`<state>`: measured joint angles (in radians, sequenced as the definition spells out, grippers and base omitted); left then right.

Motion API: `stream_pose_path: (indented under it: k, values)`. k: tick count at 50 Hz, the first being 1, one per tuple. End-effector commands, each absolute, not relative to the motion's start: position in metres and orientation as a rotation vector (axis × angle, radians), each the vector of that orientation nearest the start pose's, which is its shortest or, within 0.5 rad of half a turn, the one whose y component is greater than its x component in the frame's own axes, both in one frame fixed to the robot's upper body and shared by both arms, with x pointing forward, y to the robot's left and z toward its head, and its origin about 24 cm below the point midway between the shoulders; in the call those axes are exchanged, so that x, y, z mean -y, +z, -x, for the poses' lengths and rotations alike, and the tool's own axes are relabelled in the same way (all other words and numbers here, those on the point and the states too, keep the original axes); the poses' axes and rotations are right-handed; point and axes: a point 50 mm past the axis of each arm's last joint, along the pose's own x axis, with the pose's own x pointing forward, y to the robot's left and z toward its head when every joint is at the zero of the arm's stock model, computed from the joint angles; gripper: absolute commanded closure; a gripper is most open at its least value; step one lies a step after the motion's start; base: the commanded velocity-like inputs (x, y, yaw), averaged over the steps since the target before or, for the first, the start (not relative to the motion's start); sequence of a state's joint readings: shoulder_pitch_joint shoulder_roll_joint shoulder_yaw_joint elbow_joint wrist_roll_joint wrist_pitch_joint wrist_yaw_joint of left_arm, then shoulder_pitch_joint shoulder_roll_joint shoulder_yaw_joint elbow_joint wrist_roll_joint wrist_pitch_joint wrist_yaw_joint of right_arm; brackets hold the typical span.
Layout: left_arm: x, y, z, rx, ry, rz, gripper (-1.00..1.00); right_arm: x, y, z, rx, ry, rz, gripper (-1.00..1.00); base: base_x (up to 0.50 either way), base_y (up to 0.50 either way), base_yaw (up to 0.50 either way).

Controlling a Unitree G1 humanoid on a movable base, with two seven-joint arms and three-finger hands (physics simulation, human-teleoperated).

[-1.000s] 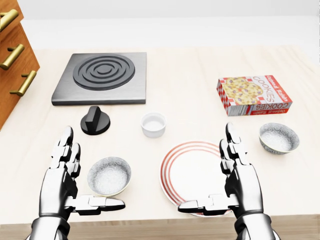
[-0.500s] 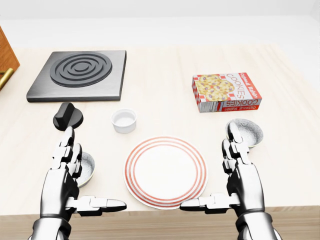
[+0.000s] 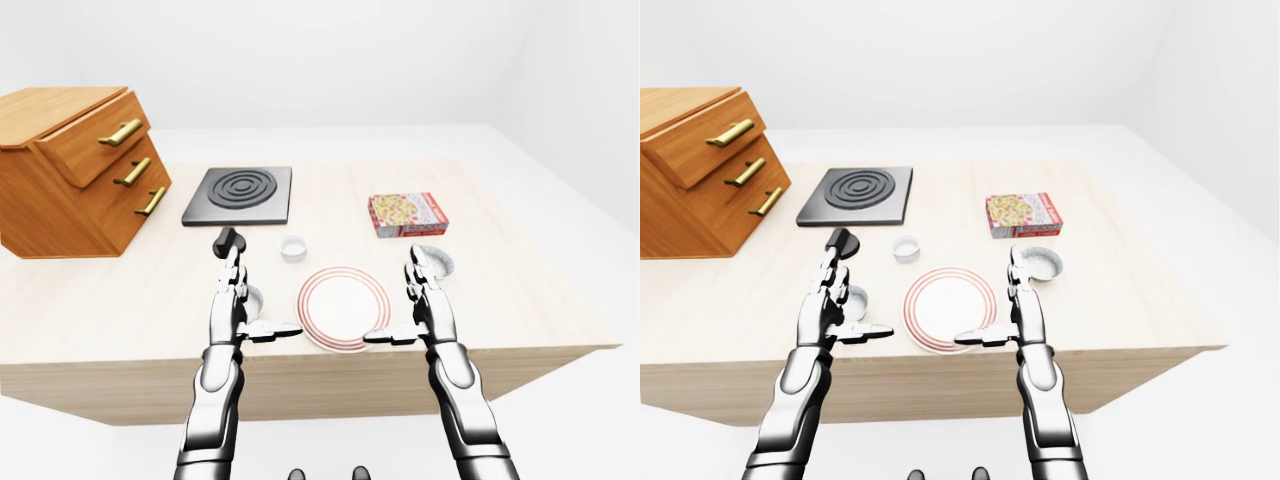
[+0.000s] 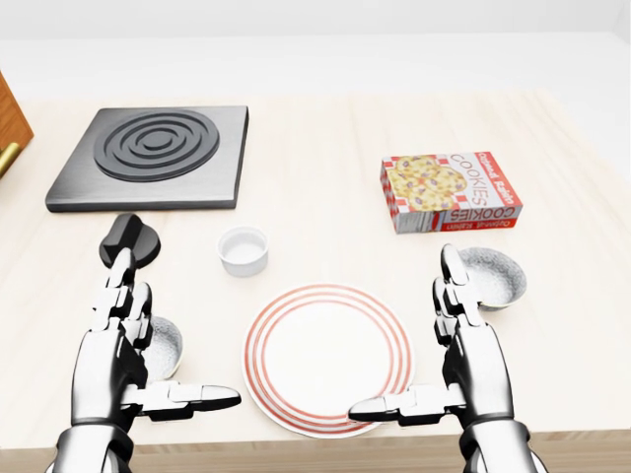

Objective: Pick the akita bowl next to the plate and place it on the plate.

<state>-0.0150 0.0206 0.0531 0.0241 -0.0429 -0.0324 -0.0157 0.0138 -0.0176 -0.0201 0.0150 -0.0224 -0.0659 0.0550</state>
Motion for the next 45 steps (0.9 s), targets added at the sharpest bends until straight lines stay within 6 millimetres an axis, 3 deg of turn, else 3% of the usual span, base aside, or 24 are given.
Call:
stream_pose_path:
  k: [1, 19, 20, 22, 29, 35, 45]
  values:
    - [-0.165, 0.042, -0.256, 0.023, 0.038, 0.024, -1.0, 0.154, 0.041, -0.25, 0.039, 0.037, 0.046, -1.0, 0.21, 0.0, 0.0]
    - [-0.165, 0.043, -0.257, 0.02, 0.042, 0.029, -1.0, 0.155, 0.04, -0.252, 0.034, 0.022, 0.051, -1.0, 0.1, 0.0, 0.0]
    - [-0.2, 0.081, -0.276, 0.1, 0.152, 0.064, -1.0, 0.155, 0.04, -0.251, 0.032, 0.027, 0.042, -1.0, 0.0, 0.0, 0.0]
    - [-0.216, 0.092, -0.285, 0.133, 0.204, 0.069, -1.0, 0.155, 0.039, -0.252, 0.03, 0.026, 0.042, -1.0, 0.0, 0.0, 0.0]
    - [-0.257, 0.087, -0.303, 0.079, 0.322, 0.066, -1.0, 0.154, 0.04, -0.251, 0.037, 0.03, 0.049, -1.0, 0.0, 0.0, 0.0]
    - [-0.265, 0.072, -0.308, 0.058, 0.347, 0.058, -1.0, 0.154, 0.039, -0.251, 0.034, 0.029, 0.048, -1.0, 0.0, 0.0, 0.0]
    - [-0.267, 0.064, -0.309, 0.023, 0.365, 0.086, -1.0, 0.156, 0.039, -0.253, 0.012, 0.002, 0.044, -1.0, 0.0, 0.0, 0.0]
